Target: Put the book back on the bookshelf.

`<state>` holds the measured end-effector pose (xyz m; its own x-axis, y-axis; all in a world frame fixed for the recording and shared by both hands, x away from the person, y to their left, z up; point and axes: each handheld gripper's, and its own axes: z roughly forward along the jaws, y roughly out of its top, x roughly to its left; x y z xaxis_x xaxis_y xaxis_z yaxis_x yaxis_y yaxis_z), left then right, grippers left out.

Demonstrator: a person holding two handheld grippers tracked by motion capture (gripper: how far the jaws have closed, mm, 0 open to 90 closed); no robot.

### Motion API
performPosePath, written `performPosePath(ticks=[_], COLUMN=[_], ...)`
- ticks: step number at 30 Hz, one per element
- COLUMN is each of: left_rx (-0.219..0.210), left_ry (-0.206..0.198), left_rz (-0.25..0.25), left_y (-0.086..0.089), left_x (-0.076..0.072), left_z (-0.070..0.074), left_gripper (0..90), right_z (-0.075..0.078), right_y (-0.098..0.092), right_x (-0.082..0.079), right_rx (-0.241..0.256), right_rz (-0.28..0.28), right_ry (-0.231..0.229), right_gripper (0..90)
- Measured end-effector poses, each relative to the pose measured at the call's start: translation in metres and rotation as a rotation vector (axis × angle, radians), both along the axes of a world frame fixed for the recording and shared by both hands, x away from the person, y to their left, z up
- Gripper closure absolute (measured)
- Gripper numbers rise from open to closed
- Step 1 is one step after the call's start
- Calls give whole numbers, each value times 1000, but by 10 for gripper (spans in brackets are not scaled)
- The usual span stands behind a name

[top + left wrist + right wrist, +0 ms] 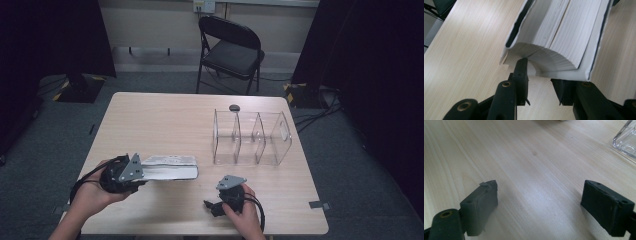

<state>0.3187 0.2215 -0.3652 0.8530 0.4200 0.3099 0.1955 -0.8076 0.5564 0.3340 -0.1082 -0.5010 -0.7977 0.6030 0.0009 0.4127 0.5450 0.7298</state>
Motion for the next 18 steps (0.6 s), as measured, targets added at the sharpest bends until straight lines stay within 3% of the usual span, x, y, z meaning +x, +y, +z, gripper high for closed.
performPosePath(ticks=[8, 10, 18], left_rx=[-11, 3, -9], left_ry=[9, 6, 18], left_rz=[1, 0, 3], left_y=[3, 3, 1], left_x=[6, 7, 3], left_z=[2, 3, 4], left_gripper=[673, 674, 673], right_z=[0, 0, 0], right_y=[1, 1, 1], right_x=[1, 1, 1], right_rx=[-2, -2, -2], right_rz=[-8, -6, -2], right_ry=[-5, -3, -3], right_gripper=[117, 115, 112])
